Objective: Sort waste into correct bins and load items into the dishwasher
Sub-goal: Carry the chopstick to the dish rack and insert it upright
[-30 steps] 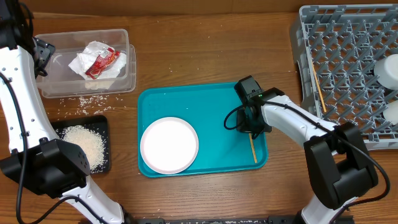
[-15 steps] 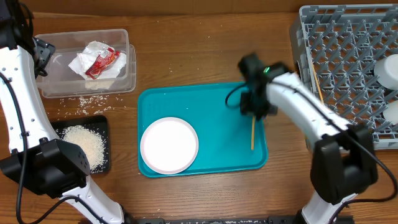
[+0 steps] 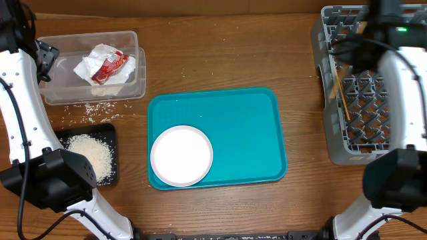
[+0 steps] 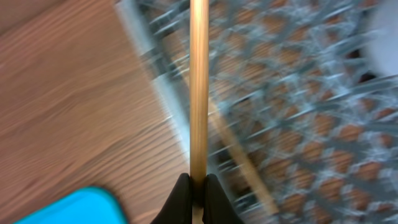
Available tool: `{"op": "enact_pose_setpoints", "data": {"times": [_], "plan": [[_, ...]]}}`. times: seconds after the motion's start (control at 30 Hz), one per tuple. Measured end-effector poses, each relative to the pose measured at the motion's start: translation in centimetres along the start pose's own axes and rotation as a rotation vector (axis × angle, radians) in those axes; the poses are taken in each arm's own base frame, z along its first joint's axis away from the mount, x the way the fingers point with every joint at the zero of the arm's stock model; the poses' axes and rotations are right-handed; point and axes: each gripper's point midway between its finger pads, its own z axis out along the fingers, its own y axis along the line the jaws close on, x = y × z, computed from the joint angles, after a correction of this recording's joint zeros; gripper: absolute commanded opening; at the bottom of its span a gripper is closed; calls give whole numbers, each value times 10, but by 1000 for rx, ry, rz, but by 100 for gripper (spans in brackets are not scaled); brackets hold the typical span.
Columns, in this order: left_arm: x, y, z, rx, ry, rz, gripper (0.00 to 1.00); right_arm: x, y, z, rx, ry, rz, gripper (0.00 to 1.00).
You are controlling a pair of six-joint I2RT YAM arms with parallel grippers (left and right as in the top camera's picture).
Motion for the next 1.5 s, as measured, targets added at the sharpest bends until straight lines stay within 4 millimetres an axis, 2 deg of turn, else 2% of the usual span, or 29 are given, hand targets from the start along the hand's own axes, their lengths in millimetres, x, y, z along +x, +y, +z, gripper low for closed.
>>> {"op": "enact_pose_setpoints", "data": {"times": [0.07, 0.17, 0.27, 0.4, 0.63, 0.77, 0.83, 1.03, 1.13, 1.27, 1.5], "plan": [[0, 0, 0, 0, 0, 0, 100, -13, -23, 0, 12, -29, 1, 4], [0, 0, 0, 0, 0, 0, 100, -28, -41, 0, -9, -70, -46, 4], [0, 0, 0, 0, 0, 0, 100, -45, -46, 0, -49, -131, -125, 4], [0, 0, 0, 1, 0, 0, 100, -60, -42, 16, -93, -223, -275, 4], [0, 0, 0, 0, 0, 0, 100, -27, -31, 57, -179, -183, -423, 4], [0, 0, 0, 0, 0, 0, 100, -21, -17, 58, -263, -184, -452, 6], [0, 0, 0, 0, 0, 0, 100, -18, -12, 56, -297, -180, -459, 13], [0, 0, 0, 0, 0, 0, 100, -12, -7, 55, -334, -162, -465, 20], [0, 0, 0, 0, 0, 0, 100, -11, -6, 55, -340, -159, -465, 28], [0, 0, 0, 0, 0, 0, 100, -7, -6, 55, -346, -145, -458, 44], [0, 0, 0, 0, 0, 0, 100, 3, 0, 53, -403, -83, -329, 47]]}}
